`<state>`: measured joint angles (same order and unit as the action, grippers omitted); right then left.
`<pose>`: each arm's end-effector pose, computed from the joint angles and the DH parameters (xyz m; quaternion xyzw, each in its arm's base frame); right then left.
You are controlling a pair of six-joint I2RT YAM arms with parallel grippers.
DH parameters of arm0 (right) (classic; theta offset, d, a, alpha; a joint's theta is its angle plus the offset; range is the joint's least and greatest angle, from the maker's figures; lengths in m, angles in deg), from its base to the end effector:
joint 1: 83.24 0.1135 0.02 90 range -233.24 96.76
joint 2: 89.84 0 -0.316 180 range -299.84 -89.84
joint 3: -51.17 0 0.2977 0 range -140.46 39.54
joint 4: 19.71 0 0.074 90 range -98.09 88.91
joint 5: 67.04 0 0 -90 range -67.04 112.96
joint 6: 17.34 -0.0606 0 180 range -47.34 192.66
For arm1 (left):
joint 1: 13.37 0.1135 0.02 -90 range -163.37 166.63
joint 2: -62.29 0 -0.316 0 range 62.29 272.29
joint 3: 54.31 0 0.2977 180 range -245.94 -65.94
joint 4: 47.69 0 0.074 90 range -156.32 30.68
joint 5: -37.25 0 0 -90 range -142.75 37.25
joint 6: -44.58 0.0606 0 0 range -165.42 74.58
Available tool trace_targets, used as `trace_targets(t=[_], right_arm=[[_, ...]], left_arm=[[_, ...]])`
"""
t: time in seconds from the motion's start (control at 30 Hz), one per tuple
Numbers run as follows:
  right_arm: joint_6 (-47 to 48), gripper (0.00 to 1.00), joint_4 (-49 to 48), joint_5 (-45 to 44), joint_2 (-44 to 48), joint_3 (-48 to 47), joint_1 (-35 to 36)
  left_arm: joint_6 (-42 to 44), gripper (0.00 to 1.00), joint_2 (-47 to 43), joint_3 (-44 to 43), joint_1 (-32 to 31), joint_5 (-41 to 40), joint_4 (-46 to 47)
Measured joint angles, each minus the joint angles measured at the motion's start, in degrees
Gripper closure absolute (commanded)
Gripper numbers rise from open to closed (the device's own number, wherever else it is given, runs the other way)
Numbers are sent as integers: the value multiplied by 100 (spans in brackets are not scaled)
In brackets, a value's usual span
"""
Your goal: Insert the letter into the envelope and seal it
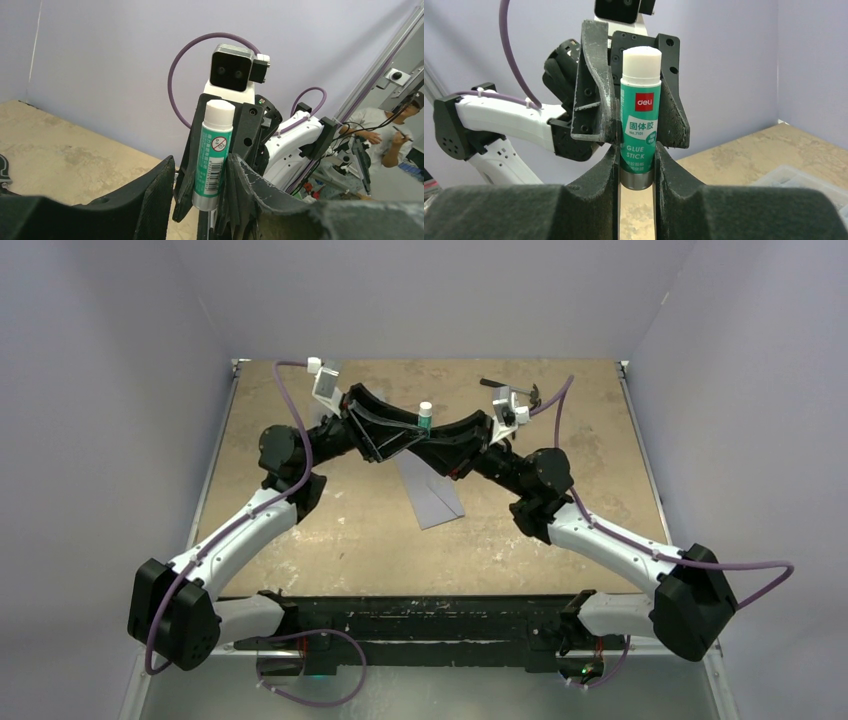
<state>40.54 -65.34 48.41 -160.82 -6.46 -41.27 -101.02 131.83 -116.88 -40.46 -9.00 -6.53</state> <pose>0.2172 0.2303 0.4123 -0.2326 0.4525 0.5995 0.6178 0.2502 -0.1750 0.4396 0.2122 0.5020 -0.6727 0.5005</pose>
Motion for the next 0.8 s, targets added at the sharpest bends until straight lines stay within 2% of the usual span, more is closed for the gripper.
trace_targets(t=[0.2,0.27,0.3,0.4,0.43,0.47,0.5,0.57,0.6,0.7,0.8], right_arm=[[-153,100,-302,199,-125,-28,0],[-179,100,-323,304,-208,-63,-4],[-190,100,-326,374,-260,-94,-7],[-254,100,-326,474,-330,-105,-44],[-358,100,-313,551,-332,-105,-61],[-455,98,-319,616,-332,-105,-74],[-426,84,-289,588,-332,-114,-94],[-413,47,-216,603,-326,-136,-105],[-402,37,-157,599,-319,-140,-105],[-144,17,479,568,-199,-175,-61],[232,13,1528,306,105,-195,-24]], left_arm=[[-192,61,39,4,0,125,245],[-203,65,87,4,0,175,280],[-232,68,120,4,0,212,299],[-243,94,195,2,7,310,378],[-236,100,214,2,15,363,424],[-247,100,227,-4,37,450,549],[-214,100,223,-28,42,466,557],[-184,100,225,-37,39,457,531],[-101,100,216,-39,39,444,446],[376,100,179,-125,28,225,-345],[1137,100,116,-361,7,-219,-1672]])
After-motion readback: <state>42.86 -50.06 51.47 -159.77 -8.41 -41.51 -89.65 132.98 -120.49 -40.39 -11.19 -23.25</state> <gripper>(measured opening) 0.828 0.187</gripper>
